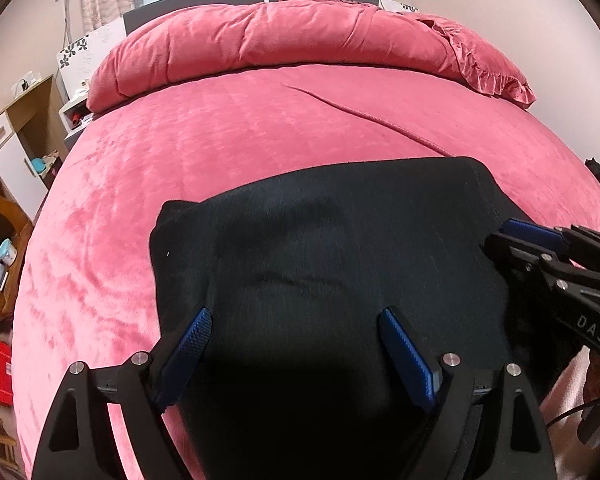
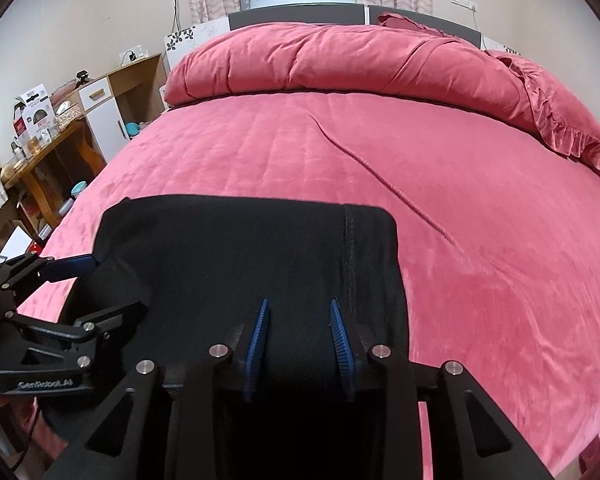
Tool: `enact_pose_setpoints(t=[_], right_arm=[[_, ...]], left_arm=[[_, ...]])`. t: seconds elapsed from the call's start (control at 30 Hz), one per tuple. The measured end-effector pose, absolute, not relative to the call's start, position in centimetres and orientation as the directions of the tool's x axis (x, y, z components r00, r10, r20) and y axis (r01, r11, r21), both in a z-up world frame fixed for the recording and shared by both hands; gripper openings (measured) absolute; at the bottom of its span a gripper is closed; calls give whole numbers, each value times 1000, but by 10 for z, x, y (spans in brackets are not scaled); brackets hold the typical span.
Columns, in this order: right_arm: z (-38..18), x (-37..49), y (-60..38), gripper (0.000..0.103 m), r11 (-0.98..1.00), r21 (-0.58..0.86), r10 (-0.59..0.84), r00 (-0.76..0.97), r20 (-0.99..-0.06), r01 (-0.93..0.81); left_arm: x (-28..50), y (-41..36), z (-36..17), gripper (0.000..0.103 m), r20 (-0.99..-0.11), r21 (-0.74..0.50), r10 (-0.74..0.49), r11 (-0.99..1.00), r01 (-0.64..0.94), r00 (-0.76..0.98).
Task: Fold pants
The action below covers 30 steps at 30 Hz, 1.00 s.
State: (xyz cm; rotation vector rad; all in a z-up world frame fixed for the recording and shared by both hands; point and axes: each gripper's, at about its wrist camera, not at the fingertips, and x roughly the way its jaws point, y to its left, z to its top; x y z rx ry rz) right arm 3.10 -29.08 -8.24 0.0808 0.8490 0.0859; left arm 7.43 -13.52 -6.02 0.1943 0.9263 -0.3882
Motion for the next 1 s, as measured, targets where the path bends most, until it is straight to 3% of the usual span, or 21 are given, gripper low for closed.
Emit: enact_pose_setpoints(t=[0.23, 0.5, 1.0], right_arm=[[-81, 9, -288, 36, 992, 118, 116, 642, -758, -40], [-92, -17, -280, 36, 996, 14, 64, 611, -789, -87], [-87, -26, -291, 36, 994, 97, 112, 594, -797, -56]], left_arm=[[61, -117, -60, 87, -811, -51, -257, 926, 374, 525], [36, -112, -67, 87, -820, -45, -257, 919, 392, 511], [18, -78, -67, 87, -825, -170, -324, 924, 343, 463]])
